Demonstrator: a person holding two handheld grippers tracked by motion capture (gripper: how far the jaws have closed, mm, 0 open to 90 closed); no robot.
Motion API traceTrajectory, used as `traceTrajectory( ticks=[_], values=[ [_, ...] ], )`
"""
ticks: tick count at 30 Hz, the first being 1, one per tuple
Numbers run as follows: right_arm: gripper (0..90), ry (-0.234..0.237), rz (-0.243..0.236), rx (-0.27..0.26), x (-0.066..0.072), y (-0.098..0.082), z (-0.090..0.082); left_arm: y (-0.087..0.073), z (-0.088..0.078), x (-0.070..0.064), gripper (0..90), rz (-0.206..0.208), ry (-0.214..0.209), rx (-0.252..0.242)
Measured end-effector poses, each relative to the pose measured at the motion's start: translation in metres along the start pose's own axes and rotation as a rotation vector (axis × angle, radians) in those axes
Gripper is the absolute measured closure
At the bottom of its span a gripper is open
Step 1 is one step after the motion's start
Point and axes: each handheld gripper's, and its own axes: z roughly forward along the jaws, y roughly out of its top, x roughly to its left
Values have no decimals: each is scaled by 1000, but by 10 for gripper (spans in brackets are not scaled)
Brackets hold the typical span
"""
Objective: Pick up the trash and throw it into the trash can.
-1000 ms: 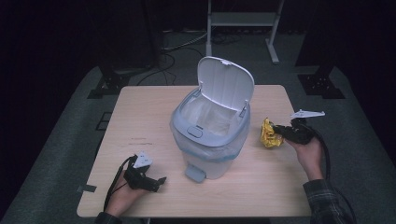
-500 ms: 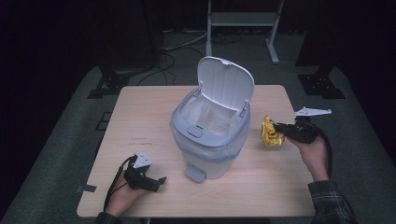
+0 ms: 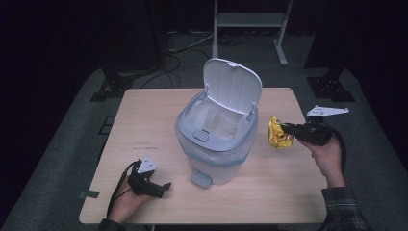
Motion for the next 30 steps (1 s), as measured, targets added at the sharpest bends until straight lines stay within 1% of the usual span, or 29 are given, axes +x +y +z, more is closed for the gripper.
traceTrajectory(
  ticks=[6, 8, 11, 16, 19, 25, 30],
  values=[
    [828, 23, -15, -32, 7, 10, -12, 0, 0, 0, 0, 0, 1, -1],
    [828, 24, -20, -43, 9, 12, -16, 0, 0, 0, 0, 1, 0, 0],
    [828, 41, -28, -61, 13, 16, -21, 0, 0, 0, 0, 0, 1, -1],
    [828, 50, -41, -76, 19, 22, -29, 0, 0, 0, 0, 0, 1, -1],
    [828, 58, -58, -90, 24, 26, -34, 0, 0, 0, 0, 0, 1, -1],
    [828, 75, -90, -100, 37, 36, -43, 0, 0, 0, 0, 0, 1, -1],
    [828, 92, -105, -123, 44, 43, -51, 0, 0, 0, 0, 0, 0, -1]
  ],
)
